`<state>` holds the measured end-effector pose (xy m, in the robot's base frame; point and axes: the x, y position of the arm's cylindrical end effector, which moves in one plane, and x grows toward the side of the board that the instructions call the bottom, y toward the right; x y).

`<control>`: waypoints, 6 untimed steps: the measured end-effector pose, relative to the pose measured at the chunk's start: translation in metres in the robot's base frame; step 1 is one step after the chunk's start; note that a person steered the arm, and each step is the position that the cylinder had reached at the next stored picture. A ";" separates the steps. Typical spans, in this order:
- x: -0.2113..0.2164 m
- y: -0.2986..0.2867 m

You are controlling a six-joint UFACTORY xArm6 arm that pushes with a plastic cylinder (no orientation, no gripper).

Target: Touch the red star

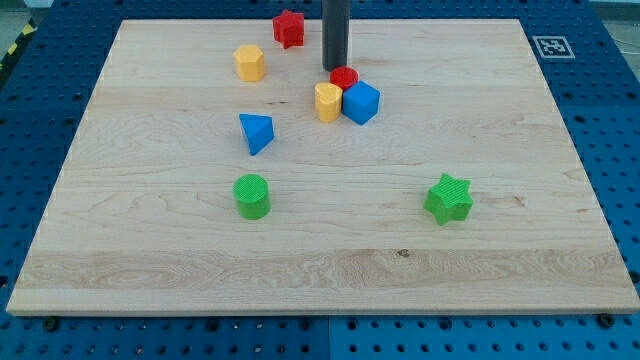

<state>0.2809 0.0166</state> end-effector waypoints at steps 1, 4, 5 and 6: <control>-0.019 0.004; -0.088 -0.005; -0.088 -0.029; -0.089 -0.043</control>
